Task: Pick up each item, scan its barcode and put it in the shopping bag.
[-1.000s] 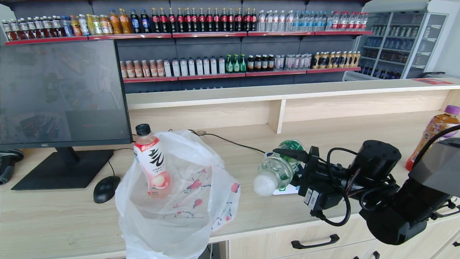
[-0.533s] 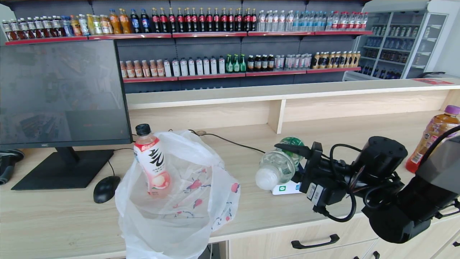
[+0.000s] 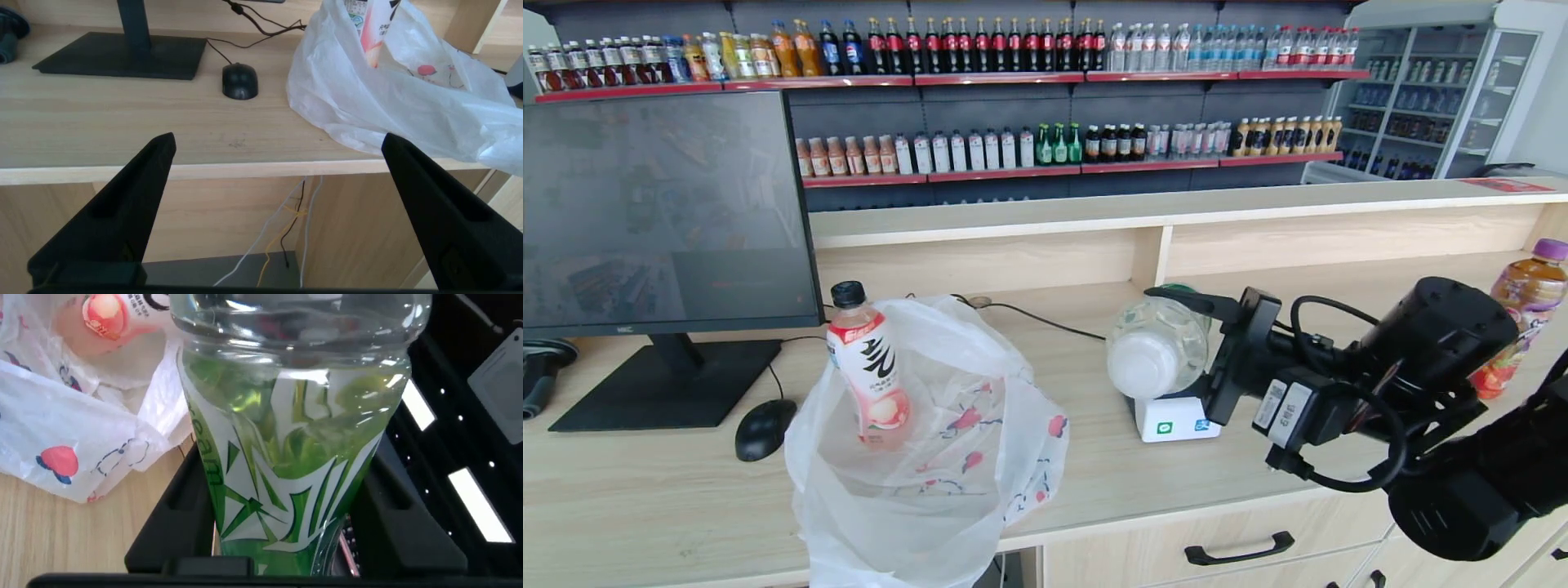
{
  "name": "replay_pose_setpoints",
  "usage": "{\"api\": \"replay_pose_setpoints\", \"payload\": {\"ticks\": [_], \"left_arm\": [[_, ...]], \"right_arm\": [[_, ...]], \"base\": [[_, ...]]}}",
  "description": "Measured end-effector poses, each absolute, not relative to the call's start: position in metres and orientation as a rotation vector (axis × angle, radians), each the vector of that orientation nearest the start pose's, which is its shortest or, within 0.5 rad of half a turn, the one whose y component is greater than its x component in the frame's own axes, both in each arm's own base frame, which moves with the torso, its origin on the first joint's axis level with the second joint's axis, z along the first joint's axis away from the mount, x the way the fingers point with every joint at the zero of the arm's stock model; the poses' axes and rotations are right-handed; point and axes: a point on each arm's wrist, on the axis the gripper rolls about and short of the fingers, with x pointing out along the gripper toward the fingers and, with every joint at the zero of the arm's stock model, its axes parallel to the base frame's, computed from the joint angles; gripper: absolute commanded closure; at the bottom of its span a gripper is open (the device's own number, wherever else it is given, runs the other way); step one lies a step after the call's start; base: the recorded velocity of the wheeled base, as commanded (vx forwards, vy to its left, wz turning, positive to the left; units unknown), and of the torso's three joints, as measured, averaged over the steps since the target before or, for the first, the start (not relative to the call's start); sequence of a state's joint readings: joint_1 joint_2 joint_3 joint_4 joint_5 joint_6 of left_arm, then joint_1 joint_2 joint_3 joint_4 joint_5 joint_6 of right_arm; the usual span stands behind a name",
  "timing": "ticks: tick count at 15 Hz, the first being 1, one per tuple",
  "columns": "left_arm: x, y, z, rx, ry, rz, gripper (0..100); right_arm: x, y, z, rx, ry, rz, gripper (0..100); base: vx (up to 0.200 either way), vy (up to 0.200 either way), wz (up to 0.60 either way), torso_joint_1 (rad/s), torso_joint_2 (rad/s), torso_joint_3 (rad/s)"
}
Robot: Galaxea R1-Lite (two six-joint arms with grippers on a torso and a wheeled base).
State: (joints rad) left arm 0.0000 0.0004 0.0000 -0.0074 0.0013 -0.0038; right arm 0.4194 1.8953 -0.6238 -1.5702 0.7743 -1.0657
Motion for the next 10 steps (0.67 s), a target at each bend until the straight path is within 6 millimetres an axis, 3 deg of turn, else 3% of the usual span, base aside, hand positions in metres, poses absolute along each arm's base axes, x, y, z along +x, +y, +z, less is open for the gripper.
{"api": "replay_pose_setpoints", "payload": {"ticks": [5,7,10], "left_arm": [[-0.023,0.000,0.076,-0.004,-0.007,0.001,0],[-0.023,0.000,0.076,-0.004,-0.007,0.001,0],[-0.023,0.000,0.076,-0.003,-0.007,0.001,0]], "right_arm": [[0.239,0.141,0.210,-0.785,-0.903,0.852,100],[0.227,0.135,0.214,-0.682,-0.823,0.815,100],[0.212,0.127,0.212,-0.392,-0.630,0.793,100]], "base": [[0.000,0.000,0.00,0.000,0.00,0.000],[0.000,0.000,0.00,0.000,0.00,0.000],[0.000,0.000,0.00,0.000,0.00,0.000]]}}
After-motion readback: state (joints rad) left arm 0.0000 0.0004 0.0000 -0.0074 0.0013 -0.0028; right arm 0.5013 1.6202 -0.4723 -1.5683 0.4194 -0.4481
